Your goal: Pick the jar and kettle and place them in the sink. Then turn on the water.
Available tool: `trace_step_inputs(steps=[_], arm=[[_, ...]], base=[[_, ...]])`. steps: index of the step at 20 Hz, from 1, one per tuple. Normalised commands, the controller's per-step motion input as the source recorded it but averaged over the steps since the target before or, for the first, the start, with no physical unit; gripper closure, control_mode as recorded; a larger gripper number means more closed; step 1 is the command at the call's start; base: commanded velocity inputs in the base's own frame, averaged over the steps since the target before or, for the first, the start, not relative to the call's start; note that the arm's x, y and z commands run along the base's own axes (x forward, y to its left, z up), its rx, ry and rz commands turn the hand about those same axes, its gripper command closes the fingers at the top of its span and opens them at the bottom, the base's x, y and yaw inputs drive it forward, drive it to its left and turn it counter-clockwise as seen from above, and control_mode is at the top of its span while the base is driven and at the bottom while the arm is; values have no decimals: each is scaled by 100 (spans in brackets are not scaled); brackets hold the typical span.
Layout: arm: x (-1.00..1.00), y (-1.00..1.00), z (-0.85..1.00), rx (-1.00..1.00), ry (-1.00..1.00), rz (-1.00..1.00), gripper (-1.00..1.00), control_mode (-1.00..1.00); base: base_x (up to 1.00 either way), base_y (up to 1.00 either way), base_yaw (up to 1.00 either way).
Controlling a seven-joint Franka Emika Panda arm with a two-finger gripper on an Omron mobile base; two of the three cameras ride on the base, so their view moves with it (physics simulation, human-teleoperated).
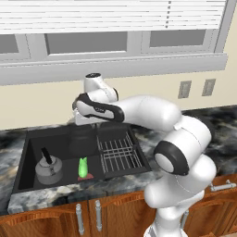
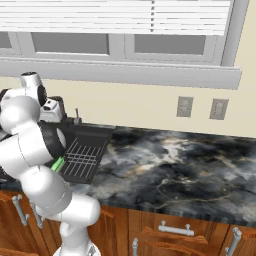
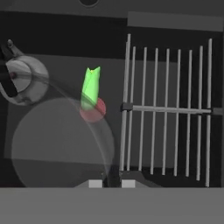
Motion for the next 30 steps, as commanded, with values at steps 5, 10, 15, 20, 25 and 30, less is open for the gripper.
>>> trace_step_inputs(steps=[5, 10, 15, 20, 25, 30], arm=[[-5, 22, -27, 0, 0, 0, 100, -100], [-16, 7, -17, 1, 0, -1, 100, -100], [-9, 5, -17, 1, 0, -7, 100, -100], [-11, 9, -13, 1, 0, -12, 100, -100], [-16, 20, -26, 0, 0, -12, 100, -100], [-26, 31, -34, 0, -2, -12, 100, -100]], base=[[0, 0, 0], [0, 0, 0], [0, 0, 0], [0, 0, 0], [0, 0, 0], [0, 0, 0]])
